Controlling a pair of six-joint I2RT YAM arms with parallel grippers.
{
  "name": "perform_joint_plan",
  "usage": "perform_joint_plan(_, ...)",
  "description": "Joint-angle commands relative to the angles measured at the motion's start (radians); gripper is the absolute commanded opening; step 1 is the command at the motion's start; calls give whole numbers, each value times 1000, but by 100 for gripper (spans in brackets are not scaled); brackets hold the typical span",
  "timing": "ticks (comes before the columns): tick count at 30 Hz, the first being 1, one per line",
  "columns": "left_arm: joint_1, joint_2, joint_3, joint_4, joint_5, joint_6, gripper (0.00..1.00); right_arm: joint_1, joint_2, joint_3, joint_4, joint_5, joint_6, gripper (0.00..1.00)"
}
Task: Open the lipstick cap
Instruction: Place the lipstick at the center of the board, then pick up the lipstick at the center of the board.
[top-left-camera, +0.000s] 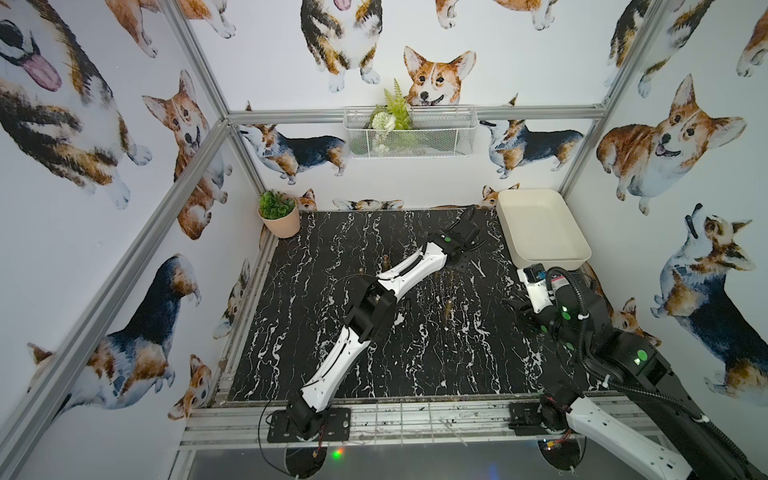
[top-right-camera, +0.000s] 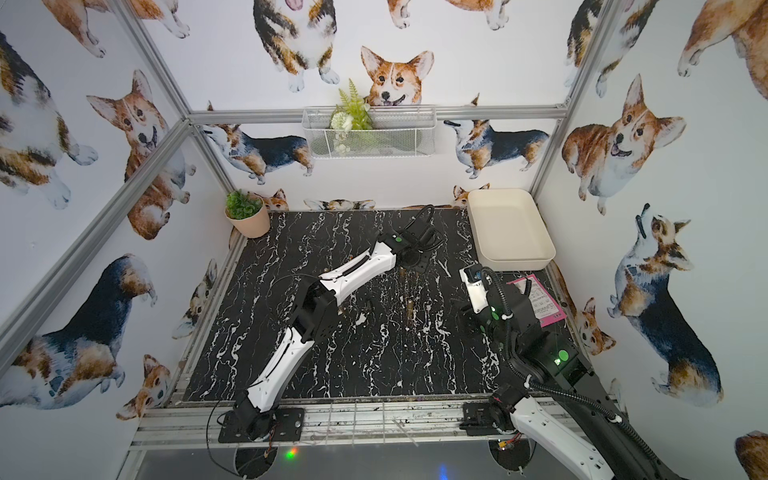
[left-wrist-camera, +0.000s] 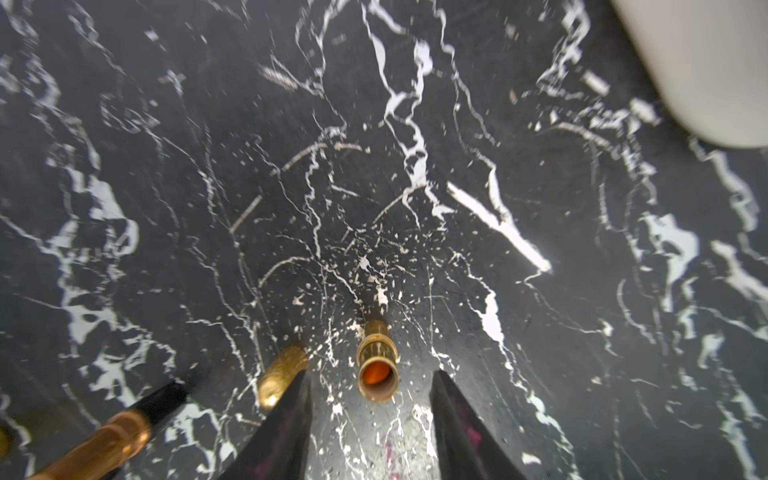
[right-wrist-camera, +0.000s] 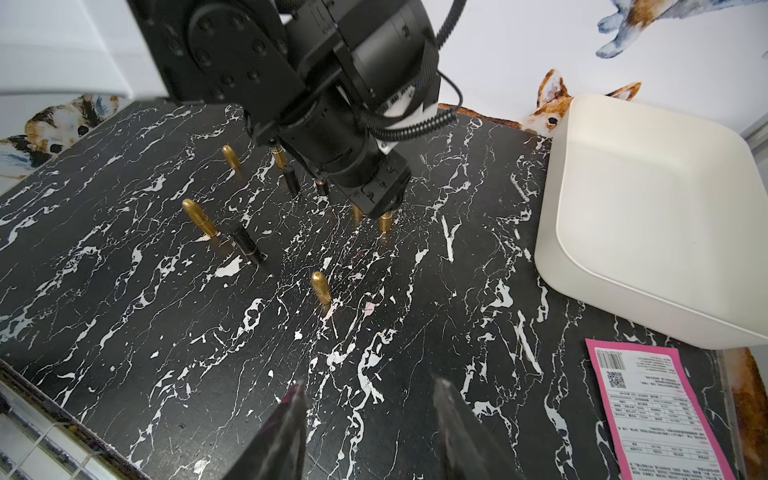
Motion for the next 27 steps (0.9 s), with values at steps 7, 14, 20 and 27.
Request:
perform_joint_plan(7, 49, -227, -30, -125, 117, 0, 57, 1, 78, 62, 38, -41, 1, 50)
perform_joint_plan(14, 82, -462, -241, -214, 171, 16, 62, 28, 210, 136, 125, -114, 5, 49)
perform_joint_plan(20, 194, -703, -538, -202, 238, -28, 63, 136, 329, 184, 252, -97, 14, 49)
perform_joint_plan(27, 285, -874, -738, -283, 284, -15, 65, 206, 469, 224, 328, -141, 40, 48)
